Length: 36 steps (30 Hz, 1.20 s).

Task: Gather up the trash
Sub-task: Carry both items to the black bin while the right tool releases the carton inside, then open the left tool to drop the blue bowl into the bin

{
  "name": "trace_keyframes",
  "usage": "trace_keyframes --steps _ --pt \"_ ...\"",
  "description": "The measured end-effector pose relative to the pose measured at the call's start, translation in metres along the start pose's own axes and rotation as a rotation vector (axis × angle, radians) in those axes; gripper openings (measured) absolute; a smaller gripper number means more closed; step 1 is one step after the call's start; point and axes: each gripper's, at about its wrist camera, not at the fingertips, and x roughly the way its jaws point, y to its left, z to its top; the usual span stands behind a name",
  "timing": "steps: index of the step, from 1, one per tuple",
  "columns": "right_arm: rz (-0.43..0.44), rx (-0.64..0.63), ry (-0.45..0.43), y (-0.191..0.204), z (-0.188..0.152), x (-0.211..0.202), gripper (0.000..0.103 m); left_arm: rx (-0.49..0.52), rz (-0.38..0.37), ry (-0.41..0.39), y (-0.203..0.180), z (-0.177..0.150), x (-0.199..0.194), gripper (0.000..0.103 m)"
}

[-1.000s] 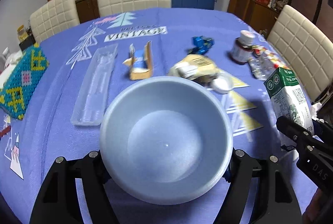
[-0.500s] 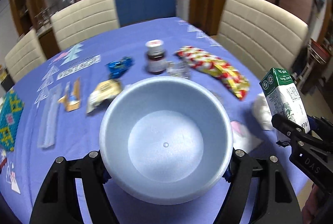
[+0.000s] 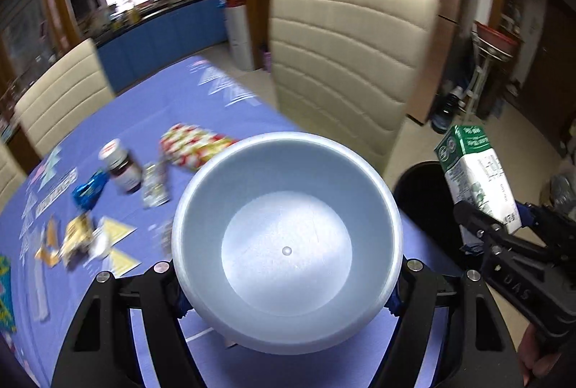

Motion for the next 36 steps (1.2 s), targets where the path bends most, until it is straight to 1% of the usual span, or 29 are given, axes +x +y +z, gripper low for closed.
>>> trace_keyframes --steps 3,7,12,14,15,16,18,25,36 --pt "-0.030 0.043 0.010 -0.024 0.000 0.004 0.053 0.054 -0.031 -0.002 -0.031 0.012 0.006 0.072" --pt "-0.066 0.090 0.018 -0.053 0.002 0.010 0.053 0.101 -0.060 -0.002 -0.057 0.023 0.017 0.073" --pt "-0.105 0.118 0.011 -0.075 0.005 0.012 0.054 0.148 -0.095 0.008 -0.084 0.032 0.026 0.073" --pt "-0.111 0.136 0.007 -0.084 0.006 0.013 0.054 0.159 -0.100 0.010 -0.091 0.034 0.028 0.073" --pt "-0.116 0.145 0.006 -0.089 0.007 0.014 0.056 0.164 -0.103 0.010 -0.094 0.035 0.029 0.073" --pt "-0.118 0.152 0.004 -0.092 0.007 0.014 0.062 0.169 -0.105 0.011 -0.098 0.037 0.031 0.073" --pt "-0.123 0.170 -0.009 -0.098 0.008 0.013 0.069 0.176 -0.106 0.014 -0.103 0.039 0.033 0.073" --pt "-0.141 0.184 -0.024 -0.113 0.009 0.017 0.069 0.198 -0.116 0.030 -0.124 0.041 0.041 0.073" --pt "-0.179 0.245 -0.013 -0.140 0.000 0.016 0.069 0.245 -0.143 0.031 -0.153 0.038 0.042 0.073"
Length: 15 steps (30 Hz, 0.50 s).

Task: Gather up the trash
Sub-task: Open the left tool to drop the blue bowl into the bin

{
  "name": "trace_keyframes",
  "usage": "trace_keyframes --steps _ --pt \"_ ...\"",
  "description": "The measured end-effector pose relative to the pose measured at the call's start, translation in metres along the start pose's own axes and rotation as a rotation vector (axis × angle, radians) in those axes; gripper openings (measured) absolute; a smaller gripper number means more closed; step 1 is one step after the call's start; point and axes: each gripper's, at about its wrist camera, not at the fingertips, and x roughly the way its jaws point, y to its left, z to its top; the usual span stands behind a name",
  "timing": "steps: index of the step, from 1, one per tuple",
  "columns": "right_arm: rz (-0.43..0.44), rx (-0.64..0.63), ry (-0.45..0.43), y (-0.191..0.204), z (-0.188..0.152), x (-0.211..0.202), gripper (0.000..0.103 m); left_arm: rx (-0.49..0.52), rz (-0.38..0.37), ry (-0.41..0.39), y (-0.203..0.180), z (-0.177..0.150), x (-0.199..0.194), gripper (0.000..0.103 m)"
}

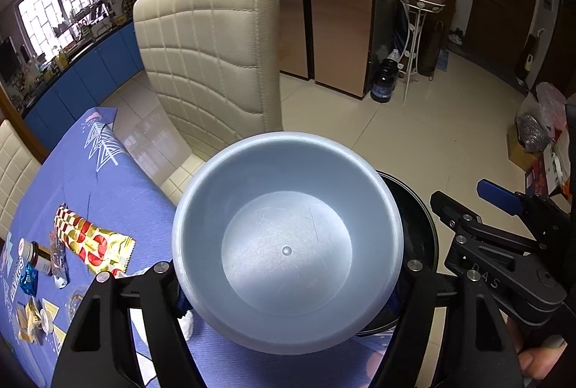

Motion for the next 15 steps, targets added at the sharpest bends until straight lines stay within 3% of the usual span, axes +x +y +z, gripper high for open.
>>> trace_keyframes --steps 15 --pt "0.000 0.032 0.008 -0.010 -0.001 -0.001 0.071 0.008 -0.047 0.032 -0.014 0.002 0.001 0.073"
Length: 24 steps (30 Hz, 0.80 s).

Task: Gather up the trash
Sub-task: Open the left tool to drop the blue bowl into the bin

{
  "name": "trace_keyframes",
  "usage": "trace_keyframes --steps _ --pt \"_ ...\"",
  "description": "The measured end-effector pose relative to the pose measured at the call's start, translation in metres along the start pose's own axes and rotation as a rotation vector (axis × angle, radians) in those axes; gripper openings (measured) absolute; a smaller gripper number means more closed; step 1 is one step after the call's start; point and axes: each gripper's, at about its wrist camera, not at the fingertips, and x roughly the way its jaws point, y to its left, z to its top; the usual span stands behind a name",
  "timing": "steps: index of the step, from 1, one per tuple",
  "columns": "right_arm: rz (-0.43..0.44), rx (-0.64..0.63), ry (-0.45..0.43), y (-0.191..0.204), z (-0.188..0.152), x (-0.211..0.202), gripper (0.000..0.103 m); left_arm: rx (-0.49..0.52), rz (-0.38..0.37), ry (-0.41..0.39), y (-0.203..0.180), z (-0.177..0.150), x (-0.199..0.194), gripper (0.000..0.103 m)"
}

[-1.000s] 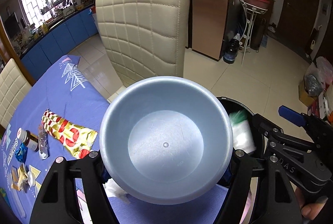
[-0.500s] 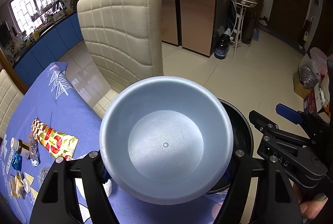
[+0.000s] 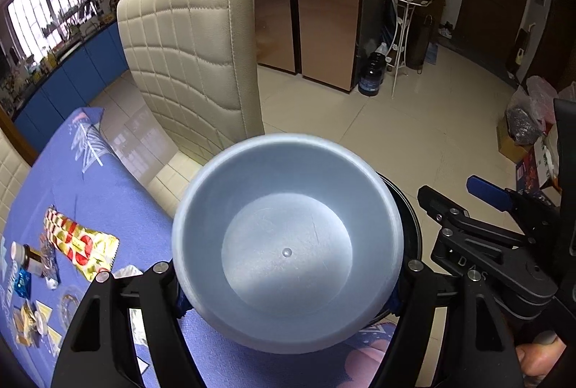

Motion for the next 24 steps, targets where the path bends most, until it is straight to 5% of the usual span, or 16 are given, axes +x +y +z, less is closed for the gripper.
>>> trace_keyframes --steps 9,24 --pt "0.002 -0.010 0.000 0.002 -0.001 -0.002 0.072 -0.030 -0.026 -0.027 0.010 -0.004 -0.009 0.085" --pt "0.030 -0.061 -0.004 0.028 -0.005 -0.009 0.074 -0.037 -0.014 -0.058 0.027 -0.013 -0.024 0.086"
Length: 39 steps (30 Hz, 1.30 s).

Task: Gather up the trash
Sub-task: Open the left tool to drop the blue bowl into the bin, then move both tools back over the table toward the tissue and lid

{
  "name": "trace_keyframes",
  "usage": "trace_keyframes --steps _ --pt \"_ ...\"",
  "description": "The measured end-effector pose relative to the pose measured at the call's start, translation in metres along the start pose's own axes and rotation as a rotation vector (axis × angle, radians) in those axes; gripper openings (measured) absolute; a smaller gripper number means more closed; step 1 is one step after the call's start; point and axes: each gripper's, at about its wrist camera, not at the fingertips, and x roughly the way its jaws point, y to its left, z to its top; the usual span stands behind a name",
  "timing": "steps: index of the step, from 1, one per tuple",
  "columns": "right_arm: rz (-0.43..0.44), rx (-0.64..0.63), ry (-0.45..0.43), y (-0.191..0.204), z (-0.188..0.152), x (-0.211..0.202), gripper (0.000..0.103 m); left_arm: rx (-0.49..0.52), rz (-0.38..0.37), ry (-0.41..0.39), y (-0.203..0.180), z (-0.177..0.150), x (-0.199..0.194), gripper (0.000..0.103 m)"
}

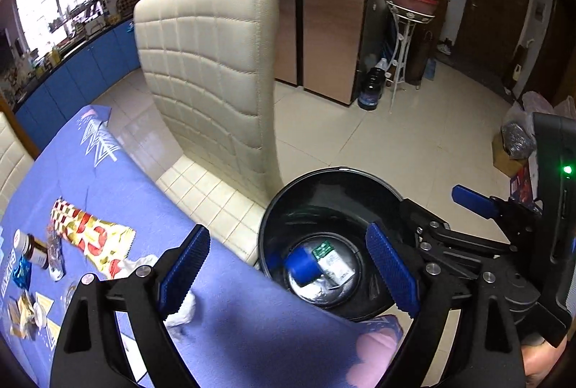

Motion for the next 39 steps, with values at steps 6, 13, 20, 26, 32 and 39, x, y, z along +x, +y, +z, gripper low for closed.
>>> trace_keyframes --steps 6,13,20,26,32,39 --pt "0.027 -0.046 -0.005 0.024 -0.004 -0.003 0.082 -0.073 0.028 0.017 0.029 -0.011 -0.002 0.086" --pt "0.062 -0.109 -0.009 0.062 -0.009 -0.004 0.090 -0.155 0.085 0.023 0.070 -0.028 -0.008 0.086" --pt "0.096 -0.168 0.001 0.101 -0.015 -0.001 0.091 -0.222 0.123 0.026 0.113 -0.052 -0.017 0.086" --pt "0.129 -0.233 0.017 0.140 -0.023 0.004 0.091 -0.315 0.122 0.029 0.154 -0.075 -0.025 0.086" --pt "0.152 -0.307 0.036 0.176 -0.035 0.009 0.092 -0.382 0.153 0.060 0.189 -0.100 -0.024 0.086" --pt "0.163 -0.358 0.055 0.205 -0.042 0.017 0.096 -0.418 0.165 0.102 0.213 -0.119 -0.016 0.086"
